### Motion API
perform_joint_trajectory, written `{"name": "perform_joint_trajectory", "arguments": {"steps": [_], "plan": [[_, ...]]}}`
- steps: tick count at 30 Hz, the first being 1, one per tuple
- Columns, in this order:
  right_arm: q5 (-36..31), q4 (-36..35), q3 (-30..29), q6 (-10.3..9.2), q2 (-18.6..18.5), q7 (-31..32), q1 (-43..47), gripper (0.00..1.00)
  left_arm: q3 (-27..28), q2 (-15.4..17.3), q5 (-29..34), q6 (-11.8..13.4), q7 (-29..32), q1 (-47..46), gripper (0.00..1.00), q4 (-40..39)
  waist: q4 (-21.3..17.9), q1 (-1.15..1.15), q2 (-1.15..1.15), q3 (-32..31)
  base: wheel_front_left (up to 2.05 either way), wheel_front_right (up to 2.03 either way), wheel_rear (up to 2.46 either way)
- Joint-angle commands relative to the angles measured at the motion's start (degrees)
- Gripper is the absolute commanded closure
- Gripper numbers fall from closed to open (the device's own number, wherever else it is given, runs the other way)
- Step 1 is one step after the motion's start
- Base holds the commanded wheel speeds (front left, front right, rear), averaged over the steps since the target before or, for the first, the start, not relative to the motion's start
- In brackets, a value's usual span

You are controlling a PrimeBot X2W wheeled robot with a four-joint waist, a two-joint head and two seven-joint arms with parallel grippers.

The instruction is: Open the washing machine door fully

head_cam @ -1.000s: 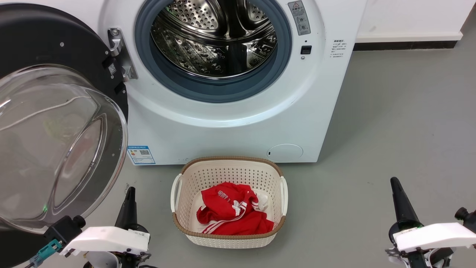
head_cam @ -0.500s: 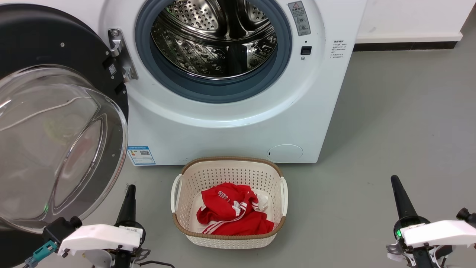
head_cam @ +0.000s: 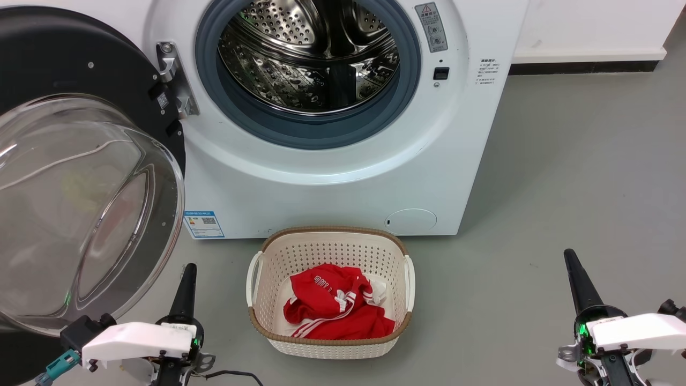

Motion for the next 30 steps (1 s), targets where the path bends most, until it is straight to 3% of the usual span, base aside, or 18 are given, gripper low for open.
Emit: {"name": "perform_joint_trajectory", "arguments": {"steps": [1,30], "plan": [[1.3,-0.1,-0.2,0.01,-0.3,0.5,-1.1,1.00,0.3,0.0,-1.2,-0.4,0.4,-1.2,1.00,-0.1,0.0,0.00,0.00,0.0,0.00,0.00,0.00],[14.9,1.8,-1.3,0.00,0.0,3.6,-2.6,1.00,1.6,-0.3,-15.8,-2.1,3.9,-2.0,1.00,1.0,0.0,0.00,0.00,-0.3,0.00,0.00,0.00]]}}
